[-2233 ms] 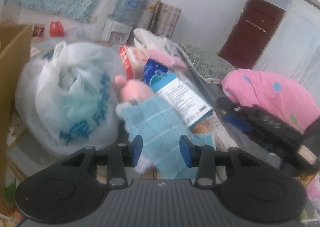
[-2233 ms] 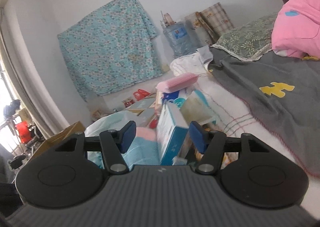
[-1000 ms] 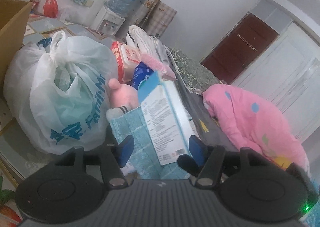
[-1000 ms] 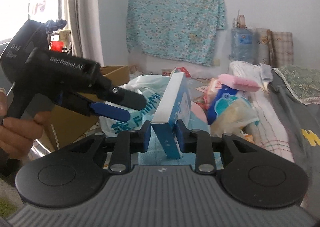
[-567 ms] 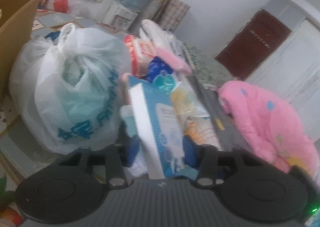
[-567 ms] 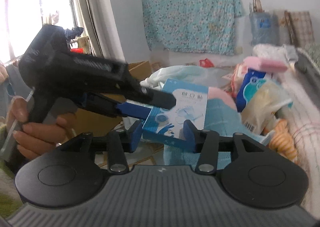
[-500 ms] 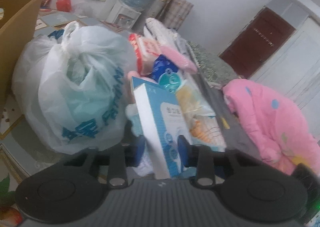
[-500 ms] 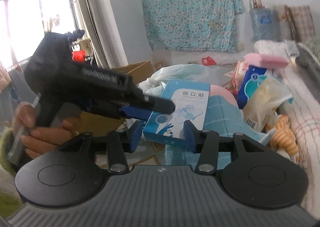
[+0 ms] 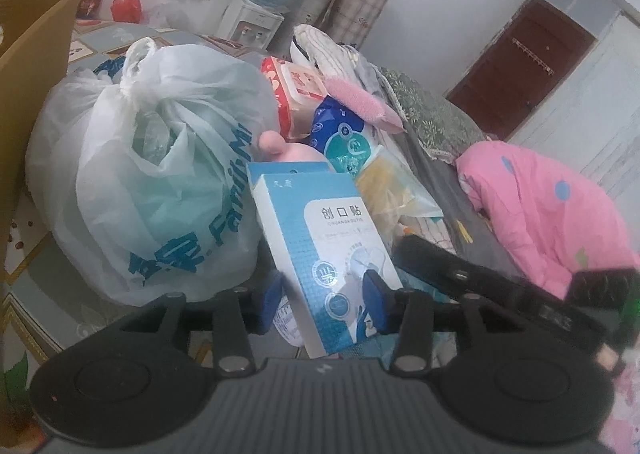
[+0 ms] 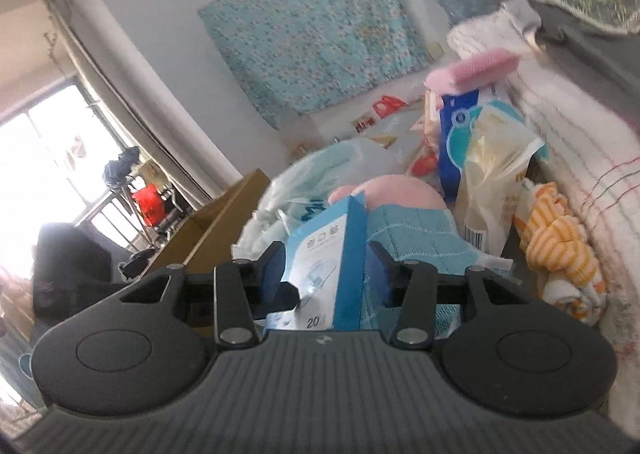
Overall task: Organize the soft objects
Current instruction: 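Grasp the blue-and-white bandage box with the right tool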
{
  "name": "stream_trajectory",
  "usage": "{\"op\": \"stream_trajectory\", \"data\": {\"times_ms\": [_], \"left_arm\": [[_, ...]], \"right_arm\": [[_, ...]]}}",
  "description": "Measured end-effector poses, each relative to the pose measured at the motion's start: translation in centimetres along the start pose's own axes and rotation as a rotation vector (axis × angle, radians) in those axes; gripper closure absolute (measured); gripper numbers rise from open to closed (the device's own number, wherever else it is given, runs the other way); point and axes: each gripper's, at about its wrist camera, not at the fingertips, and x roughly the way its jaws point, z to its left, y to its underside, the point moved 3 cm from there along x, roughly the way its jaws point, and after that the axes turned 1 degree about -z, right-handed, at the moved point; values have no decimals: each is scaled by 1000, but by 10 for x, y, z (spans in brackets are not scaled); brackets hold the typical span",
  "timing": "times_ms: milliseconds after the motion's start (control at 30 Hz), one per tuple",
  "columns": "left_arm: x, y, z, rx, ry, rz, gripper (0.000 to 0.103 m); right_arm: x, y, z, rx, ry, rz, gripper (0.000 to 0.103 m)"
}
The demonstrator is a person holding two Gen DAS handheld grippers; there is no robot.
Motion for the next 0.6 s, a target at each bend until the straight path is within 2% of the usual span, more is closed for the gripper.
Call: {"op": "stream_trajectory", "data": {"times_ms": [100,233,400,600], "left_arm": [[2,1,-3,20,-13,3,50],[6,2,-4,32,-35,4,41],[7,3,-9,46,-42,-7,44],[-4,5,-16,75,-58,-31,44]], "right_arm": [[15,2,-1,7,25,41,67],[17,5,-5,30,21,42,73],[14,6,-8,57,-1,29,79],[7,6,-5,84,-27,17,79]]}}
